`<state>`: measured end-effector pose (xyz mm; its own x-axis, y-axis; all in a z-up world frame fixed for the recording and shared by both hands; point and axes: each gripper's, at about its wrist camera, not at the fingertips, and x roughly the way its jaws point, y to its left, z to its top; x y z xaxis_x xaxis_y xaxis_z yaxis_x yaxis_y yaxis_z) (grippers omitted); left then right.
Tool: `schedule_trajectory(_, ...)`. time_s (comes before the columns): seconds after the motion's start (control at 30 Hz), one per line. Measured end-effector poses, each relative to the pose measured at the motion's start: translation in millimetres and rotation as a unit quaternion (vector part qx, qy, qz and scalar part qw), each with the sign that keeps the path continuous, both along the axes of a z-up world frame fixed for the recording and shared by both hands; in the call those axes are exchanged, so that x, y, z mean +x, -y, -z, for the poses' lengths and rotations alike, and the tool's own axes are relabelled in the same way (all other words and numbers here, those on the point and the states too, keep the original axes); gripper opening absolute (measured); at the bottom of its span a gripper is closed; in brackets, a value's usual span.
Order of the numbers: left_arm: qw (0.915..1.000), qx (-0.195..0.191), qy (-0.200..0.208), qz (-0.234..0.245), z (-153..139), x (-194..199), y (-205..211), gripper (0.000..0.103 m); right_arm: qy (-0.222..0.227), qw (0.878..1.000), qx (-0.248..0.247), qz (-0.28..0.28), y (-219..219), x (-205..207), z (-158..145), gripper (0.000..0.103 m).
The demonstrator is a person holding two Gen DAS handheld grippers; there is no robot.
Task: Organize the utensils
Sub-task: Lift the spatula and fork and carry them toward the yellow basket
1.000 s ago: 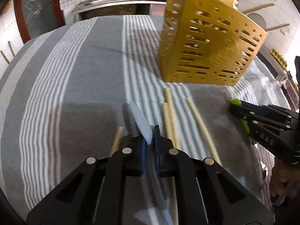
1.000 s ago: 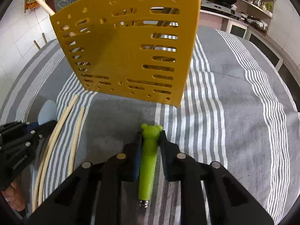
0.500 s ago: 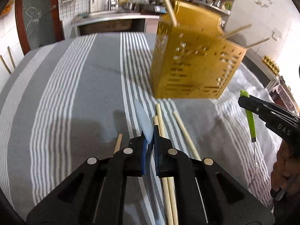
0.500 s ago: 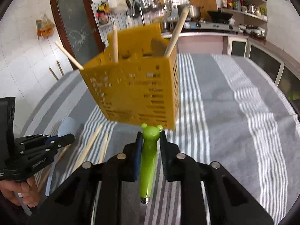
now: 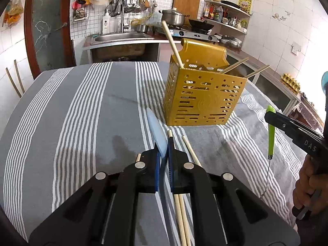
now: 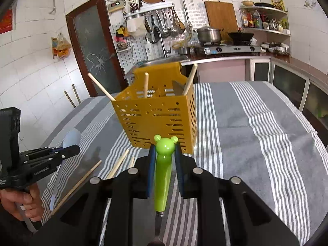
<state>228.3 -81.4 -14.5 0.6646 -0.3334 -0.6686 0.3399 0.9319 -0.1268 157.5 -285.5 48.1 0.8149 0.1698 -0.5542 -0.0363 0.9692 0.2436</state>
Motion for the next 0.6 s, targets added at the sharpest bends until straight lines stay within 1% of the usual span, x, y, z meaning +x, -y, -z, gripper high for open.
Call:
schedule_trajectory(0.3,0.9998,-0.002,0.019,0.002,-16,-16,1,0.005,0.032,0.999,0.002,0.004,2,-21,-8,0.019)
schedule_trajectory(0.6,0.9993,-0.007,0.038,0.001,-33,-27,-2,0.005,0.077,0.997,-0.003,0.012,8,-37,-30,0.019)
